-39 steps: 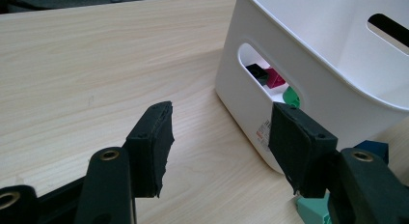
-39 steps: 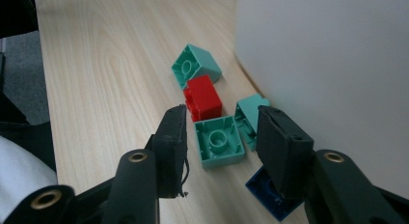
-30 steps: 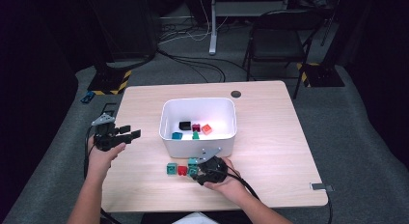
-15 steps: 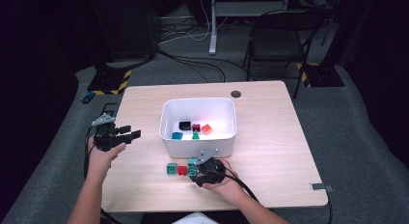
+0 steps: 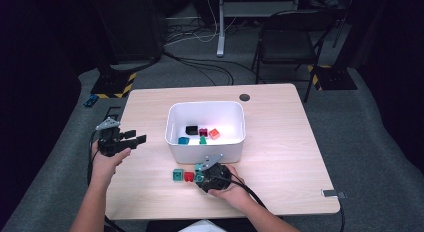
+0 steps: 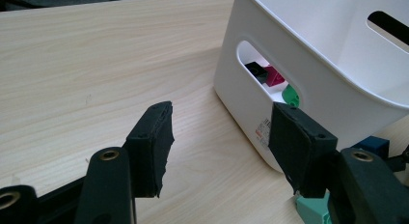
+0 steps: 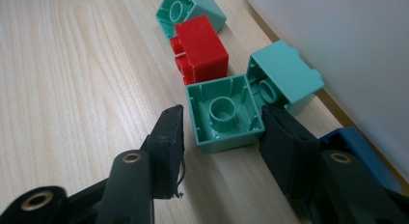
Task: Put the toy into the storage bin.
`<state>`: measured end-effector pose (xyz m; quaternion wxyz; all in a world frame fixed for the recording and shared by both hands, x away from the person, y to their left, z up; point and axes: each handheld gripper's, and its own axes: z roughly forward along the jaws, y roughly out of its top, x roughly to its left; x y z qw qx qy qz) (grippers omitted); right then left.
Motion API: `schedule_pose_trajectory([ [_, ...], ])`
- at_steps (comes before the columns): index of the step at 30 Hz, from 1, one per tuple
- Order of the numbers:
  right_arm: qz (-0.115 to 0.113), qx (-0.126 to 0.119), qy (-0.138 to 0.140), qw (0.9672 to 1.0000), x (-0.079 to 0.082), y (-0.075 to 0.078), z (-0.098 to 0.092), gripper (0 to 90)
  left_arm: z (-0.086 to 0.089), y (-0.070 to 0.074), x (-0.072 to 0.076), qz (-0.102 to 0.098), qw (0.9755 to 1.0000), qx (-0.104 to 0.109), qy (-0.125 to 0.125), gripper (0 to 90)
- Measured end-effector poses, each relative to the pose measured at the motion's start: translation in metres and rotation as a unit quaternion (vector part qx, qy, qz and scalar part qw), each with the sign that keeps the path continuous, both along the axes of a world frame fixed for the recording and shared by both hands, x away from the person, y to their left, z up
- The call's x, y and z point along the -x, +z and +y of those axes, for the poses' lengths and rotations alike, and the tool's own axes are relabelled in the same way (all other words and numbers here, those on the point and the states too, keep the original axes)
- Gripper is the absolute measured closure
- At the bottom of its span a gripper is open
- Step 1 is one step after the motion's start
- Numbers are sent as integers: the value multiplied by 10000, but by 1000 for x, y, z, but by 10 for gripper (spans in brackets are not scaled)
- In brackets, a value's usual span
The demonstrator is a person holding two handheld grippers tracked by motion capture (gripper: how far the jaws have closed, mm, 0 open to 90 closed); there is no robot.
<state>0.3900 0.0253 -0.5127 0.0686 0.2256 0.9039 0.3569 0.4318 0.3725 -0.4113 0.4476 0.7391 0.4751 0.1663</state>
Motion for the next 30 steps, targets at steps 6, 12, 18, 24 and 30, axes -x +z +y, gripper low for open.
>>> schedule_pose_trajectory([
  [6,47,22,84,10000,2,1,1,582,0,0,0,16,10000,-5,-6,411],
  [12,101,-25,194,9998,8,6,2,584,0,0,0,12,10000,5,-4,411],
  [18,69,-118,302,9995,12,19,3,584,0,0,0,22,10000,3,-9,411],
  [24,149,-247,394,9988,15,39,4,584,1,0,0,29,10000,6,-15,411],
  [30,217,-325,373,9985,17,62,3,585,1,0,-1,27,10000,9,-2,411],
])
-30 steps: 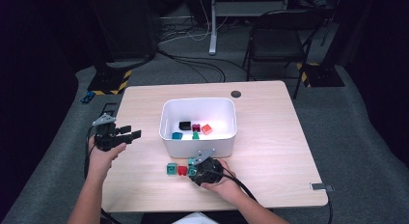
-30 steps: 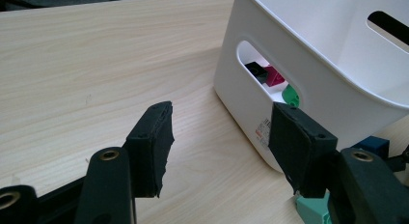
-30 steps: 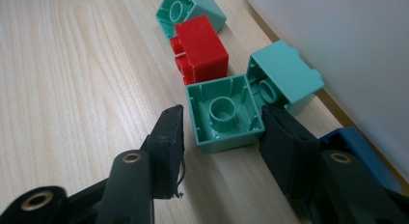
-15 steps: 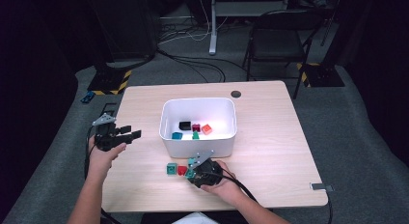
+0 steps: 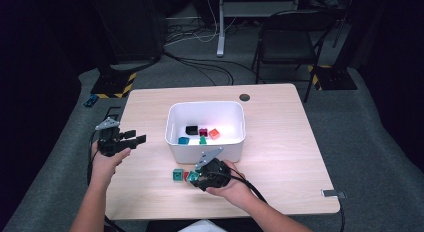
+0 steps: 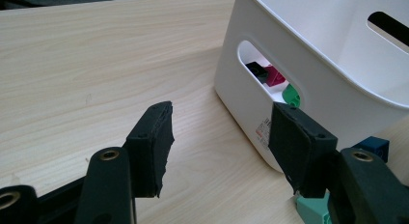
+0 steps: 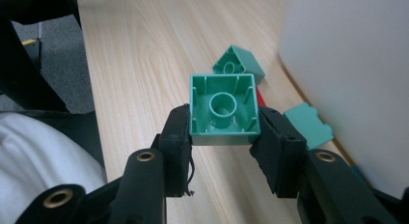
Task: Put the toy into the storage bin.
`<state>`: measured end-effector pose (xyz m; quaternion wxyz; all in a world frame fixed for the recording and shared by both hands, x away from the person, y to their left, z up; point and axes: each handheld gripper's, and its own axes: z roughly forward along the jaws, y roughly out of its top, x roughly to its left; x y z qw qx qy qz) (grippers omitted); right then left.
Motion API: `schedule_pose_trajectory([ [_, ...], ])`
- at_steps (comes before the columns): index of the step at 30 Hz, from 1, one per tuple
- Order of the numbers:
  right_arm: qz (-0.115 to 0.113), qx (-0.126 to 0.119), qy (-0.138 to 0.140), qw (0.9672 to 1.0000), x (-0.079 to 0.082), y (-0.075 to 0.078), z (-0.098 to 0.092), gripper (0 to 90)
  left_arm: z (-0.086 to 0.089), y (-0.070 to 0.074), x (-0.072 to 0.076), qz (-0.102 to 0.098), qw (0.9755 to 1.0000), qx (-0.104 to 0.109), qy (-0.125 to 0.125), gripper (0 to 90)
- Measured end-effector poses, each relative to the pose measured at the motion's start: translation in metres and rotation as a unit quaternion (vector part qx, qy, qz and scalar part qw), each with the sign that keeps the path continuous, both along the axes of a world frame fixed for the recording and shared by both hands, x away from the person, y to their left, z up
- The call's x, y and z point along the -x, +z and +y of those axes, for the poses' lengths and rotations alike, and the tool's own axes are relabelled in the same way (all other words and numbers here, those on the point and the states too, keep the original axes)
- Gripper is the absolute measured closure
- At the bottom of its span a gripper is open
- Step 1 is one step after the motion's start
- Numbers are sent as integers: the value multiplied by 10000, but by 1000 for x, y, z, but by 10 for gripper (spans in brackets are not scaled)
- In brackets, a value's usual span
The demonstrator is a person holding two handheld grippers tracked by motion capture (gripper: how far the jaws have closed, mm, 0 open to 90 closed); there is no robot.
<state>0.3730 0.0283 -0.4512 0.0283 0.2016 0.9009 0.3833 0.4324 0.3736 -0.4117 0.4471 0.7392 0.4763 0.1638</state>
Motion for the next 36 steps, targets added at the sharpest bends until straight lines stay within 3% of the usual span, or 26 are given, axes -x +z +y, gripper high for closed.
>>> schedule_pose_trajectory([
  [4,-81,-12,50,10000,-2,13,-2,585,0,0,0,2,10000,-7,-4,411],
  [7,-31,-109,42,9999,-3,26,-3,584,0,0,0,5,10000,-17,-3,411],
  [14,-161,-211,125,9996,-7,61,-10,584,0,0,0,-1,10000,7,12,411],
  [18,-172,-290,52,9994,-11,75,-12,584,1,0,0,-5,10000,14,16,411],
  [19,-211,-330,19,9992,-15,85,-14,585,1,0,0,0,10000,12,17,411],
  [24,-247,-399,-110,9988,-30,104,-18,585,1,0,0,-1,10000,16,17,411],
  [36,-398,-334,-453,9976,-69,125,-18,585,2,1,0,-5,10000,32,19,412],
])
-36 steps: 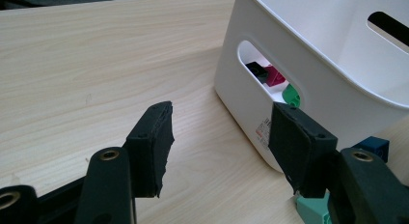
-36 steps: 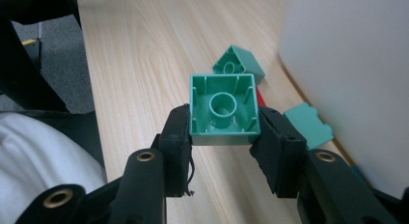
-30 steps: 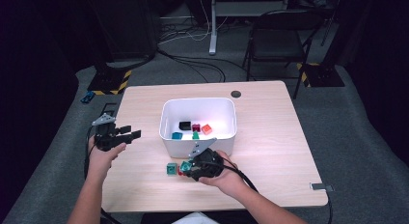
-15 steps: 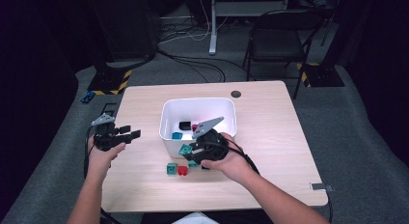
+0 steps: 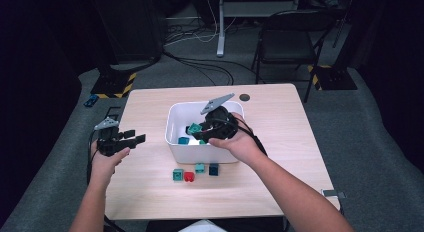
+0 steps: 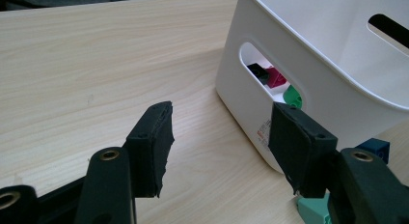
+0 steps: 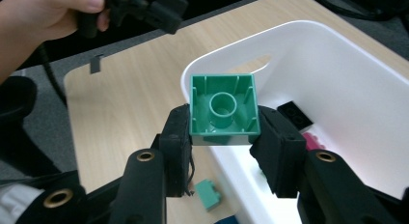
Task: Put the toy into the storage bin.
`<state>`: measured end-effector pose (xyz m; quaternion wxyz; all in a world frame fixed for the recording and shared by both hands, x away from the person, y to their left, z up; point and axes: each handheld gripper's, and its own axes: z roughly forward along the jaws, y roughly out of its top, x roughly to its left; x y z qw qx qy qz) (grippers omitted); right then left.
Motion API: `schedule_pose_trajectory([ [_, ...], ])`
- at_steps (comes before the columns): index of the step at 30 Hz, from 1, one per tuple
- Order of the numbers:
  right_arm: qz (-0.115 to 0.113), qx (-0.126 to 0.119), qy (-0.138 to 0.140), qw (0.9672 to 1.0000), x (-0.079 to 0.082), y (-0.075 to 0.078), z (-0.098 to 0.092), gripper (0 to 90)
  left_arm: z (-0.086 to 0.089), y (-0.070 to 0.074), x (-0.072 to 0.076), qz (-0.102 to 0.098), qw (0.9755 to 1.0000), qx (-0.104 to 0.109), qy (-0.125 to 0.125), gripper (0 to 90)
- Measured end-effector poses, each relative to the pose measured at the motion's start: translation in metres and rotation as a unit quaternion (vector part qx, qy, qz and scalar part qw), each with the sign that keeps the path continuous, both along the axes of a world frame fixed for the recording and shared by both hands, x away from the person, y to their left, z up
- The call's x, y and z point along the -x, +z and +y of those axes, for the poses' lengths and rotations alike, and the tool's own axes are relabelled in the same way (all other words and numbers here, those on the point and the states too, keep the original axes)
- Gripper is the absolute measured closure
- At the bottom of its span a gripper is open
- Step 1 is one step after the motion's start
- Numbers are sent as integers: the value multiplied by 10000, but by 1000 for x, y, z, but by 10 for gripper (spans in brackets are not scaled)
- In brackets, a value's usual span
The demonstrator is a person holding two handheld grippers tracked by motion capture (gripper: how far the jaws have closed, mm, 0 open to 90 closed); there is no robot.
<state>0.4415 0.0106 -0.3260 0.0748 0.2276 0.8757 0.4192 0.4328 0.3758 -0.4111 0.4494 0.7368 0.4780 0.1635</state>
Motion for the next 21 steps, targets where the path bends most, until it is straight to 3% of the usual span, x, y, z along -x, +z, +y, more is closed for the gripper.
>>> schedule_pose_trajectory([
  [9,-72,17,-191,9998,-28,1,6,584,0,0,0,1,10000,75,36,411],
  [21,-77,182,-422,9989,-68,-25,23,584,1,0,-1,-30,10000,86,29,411],
])
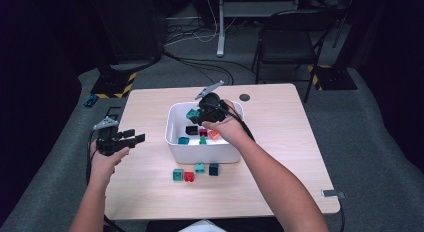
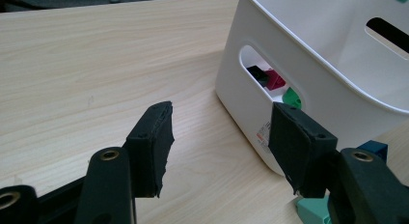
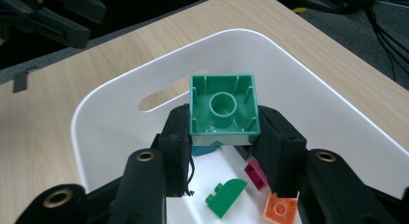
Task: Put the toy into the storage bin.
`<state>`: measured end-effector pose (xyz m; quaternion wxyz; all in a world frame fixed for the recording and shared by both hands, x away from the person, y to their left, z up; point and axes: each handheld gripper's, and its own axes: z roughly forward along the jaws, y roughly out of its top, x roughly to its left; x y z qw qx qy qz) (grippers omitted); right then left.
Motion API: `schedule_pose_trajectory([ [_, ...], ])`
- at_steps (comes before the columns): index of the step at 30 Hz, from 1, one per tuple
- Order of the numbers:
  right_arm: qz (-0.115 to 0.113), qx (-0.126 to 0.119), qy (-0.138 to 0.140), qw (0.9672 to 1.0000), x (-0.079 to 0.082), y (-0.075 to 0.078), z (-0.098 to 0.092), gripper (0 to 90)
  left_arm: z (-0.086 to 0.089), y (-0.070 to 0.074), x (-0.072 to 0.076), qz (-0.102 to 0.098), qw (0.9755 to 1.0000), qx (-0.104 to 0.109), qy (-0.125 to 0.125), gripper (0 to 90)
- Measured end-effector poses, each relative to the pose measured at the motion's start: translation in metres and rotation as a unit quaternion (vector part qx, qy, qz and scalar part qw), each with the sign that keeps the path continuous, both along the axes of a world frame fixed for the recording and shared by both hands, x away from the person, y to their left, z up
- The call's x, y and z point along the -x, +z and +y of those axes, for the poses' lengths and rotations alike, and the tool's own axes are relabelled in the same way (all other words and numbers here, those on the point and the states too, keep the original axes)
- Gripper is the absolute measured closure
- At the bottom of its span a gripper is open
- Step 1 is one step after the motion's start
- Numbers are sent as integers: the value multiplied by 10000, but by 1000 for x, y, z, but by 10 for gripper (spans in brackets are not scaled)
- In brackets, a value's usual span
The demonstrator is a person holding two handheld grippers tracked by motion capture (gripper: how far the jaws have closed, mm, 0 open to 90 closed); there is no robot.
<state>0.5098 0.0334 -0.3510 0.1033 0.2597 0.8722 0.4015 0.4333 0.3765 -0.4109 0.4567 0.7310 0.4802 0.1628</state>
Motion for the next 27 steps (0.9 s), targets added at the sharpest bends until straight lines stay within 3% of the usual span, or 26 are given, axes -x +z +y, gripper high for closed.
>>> schedule_pose_trajectory([
  [9,-20,41,-12,10000,-15,-18,12,584,1,-1,-1,27,10000,-11,-8,411],
  [18,86,309,-152,9994,-39,-40,18,584,1,0,0,39,10000,7,-15,412],
  [27,145,383,-211,9989,-42,-50,22,579,1,-2,-1,55,10000,5,-14,413],
])
